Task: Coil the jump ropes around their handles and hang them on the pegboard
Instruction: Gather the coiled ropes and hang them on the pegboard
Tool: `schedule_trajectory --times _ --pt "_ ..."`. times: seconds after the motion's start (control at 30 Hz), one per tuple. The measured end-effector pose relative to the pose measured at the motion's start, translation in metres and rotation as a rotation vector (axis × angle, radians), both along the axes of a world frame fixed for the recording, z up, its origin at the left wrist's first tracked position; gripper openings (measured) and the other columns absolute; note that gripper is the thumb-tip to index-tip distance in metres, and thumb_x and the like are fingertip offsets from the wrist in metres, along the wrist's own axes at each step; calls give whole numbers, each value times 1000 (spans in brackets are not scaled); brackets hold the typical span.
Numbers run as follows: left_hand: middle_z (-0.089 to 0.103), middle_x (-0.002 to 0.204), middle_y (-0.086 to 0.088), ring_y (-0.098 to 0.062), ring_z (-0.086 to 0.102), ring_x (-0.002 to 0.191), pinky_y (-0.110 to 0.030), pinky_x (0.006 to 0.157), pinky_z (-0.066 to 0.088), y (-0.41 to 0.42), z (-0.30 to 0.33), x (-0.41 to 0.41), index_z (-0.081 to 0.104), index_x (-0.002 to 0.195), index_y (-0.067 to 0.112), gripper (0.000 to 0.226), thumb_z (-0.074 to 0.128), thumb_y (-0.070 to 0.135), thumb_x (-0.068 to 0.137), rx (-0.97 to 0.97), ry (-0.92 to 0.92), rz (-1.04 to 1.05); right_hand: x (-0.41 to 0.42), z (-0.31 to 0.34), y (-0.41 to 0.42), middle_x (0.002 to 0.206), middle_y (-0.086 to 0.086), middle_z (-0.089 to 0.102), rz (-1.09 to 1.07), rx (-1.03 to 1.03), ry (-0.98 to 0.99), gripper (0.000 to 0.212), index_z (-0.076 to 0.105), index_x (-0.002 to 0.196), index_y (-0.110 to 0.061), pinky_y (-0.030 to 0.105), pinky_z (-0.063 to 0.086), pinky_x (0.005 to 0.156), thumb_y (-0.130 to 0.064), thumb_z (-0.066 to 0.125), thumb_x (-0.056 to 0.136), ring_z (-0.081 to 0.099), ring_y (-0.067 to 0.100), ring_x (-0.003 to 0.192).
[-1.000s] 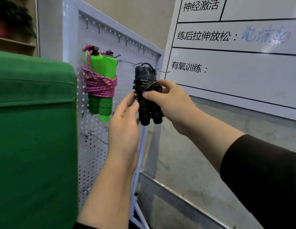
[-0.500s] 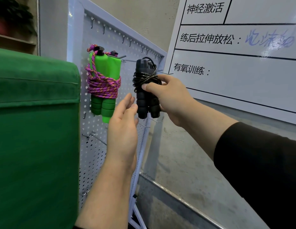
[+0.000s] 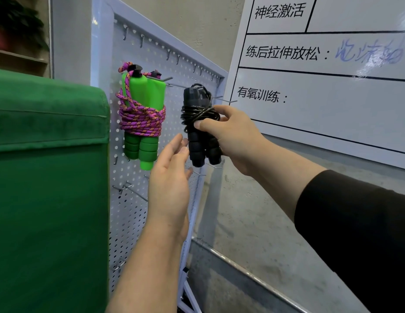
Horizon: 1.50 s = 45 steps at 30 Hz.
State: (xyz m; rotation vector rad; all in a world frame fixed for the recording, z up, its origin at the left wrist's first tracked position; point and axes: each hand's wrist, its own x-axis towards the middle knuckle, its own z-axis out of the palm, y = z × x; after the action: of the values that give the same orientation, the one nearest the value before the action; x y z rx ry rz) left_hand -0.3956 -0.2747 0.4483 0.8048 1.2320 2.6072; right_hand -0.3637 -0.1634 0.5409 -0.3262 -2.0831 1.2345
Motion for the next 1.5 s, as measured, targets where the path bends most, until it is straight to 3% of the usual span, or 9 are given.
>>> schedule_trajectory --times 0.17,0.3,0.5,0.67,0.77,0.87,1.07,1.2,1.5 --pt "61 136 17 7 55 125 -36 115 42 2 -2 -1 55 141 29 36 45 18 108 -15 -42 20 -16 -1 -1 100 7 71 -4 29 -35 55 55 135 -17 42 55 58 -21 76 85 71 36 80" --pt "64 109 36 20 55 111 -34 115 41 5 -5 -5 59 127 38 32 46 17 107 -45 -77 42 -36 1 -4 100 9 70 14 24 -30 55 53 136 -12 45 54 63 -18 75 86 70 42 85" --pt "51 138 16 0 44 133 -40 120 34 5 -8 -10 40 154 22 47 45 17 107 -55 -145 -1 -61 -1 -3 105 3 66 33 33 -22 51 51 130 -16 47 60 87 -14 75 86 70 26 99" --pt "51 124 22 2 44 127 -37 119 35 7 -10 -10 39 155 22 48 45 17 107 -57 -129 3 -65 -5 3 129 8 65 39 67 -67 66 49 142 -16 48 56 95 -26 78 83 67 24 112" --pt "58 127 16 -2 53 125 -37 114 42 7 -11 -9 55 141 24 36 48 19 106 -96 -119 113 -49 -10 10 155 8 44 -6 73 -130 91 25 159 -17 51 46 108 -42 76 87 53 26 133" --pt "72 107 7 -7 68 103 -41 99 55 10 -13 -8 68 102 28 18 51 21 101 -105 -123 296 -18 -28 16 151 5 47 -82 48 -128 80 34 156 -17 51 47 108 -47 70 91 55 25 129" --pt "66 78 -2 -14 68 64 -27 59 51 42 -39 16 62 88 19 20 48 13 101 -272 -50 66 68 -119 34 118 0 68 -298 -68 -160 46 63 129 -17 41 56 93 -42 68 92 70 19 104" --pt "67 79 -5 -19 66 65 -29 62 49 82 -97 42 60 89 18 17 50 18 102 -574 -40 -198 141 -204 47 102 0 68 -377 -207 -299 30 67 121 -11 31 55 74 -30 64 99 70 21 95" --pt "67 85 -13 -26 60 72 -32 65 46 164 -303 112 61 101 9 17 51 21 103 -1182 -6 -468 264 -415 117 126 5 66 -491 -488 -655 44 62 132 -10 47 56 97 -36 64 97 68 25 109"
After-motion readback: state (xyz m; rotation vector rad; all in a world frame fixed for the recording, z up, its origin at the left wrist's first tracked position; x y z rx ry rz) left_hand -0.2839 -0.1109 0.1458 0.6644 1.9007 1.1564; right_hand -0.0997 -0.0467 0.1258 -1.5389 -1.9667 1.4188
